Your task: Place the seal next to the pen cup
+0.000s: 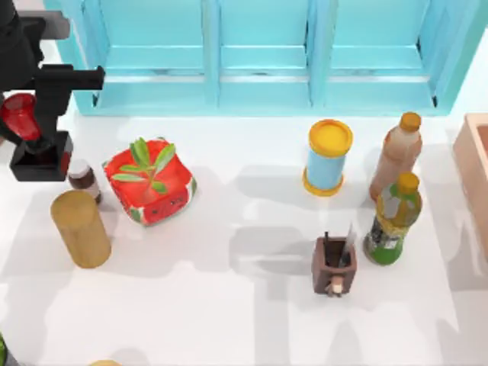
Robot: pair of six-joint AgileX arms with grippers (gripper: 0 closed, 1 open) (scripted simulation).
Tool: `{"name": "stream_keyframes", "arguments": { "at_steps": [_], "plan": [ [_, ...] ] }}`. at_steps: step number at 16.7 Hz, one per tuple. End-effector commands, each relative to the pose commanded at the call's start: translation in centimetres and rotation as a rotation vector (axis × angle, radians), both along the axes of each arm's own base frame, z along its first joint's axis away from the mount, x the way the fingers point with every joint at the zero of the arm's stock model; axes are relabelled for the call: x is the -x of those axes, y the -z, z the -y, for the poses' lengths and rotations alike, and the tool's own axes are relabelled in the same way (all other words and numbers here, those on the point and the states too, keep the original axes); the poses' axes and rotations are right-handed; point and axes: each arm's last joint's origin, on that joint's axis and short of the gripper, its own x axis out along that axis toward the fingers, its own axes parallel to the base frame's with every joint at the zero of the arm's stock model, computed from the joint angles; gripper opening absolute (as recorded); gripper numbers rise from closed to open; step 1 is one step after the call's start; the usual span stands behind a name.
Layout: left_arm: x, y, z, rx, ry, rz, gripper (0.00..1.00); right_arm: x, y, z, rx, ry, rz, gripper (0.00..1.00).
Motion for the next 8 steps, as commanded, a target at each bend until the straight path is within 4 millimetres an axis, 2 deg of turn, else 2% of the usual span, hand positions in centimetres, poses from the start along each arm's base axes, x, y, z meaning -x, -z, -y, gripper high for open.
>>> {"name": "stream_keyframes", "arguments": {
  "at_steps": [4,6,8],
  "plan": [
    [0.1,-0.4,0.2,0.019,-0.007,0.016,0.0,0.0,0.0,0.0,0.0,0.0,0.0,1.0],
    [0.7,-1.8,1.9,0.075,-0.015,0.057,0.0,0.0,0.0,0.0,0.0,0.0,0.0,1.0],
    [1.3,-2.8,5.2,0.142,-0.022,0.073,0.0,0.0,0.0,0.0,0.0,0.0,0.0,1.0]
  ]
}}
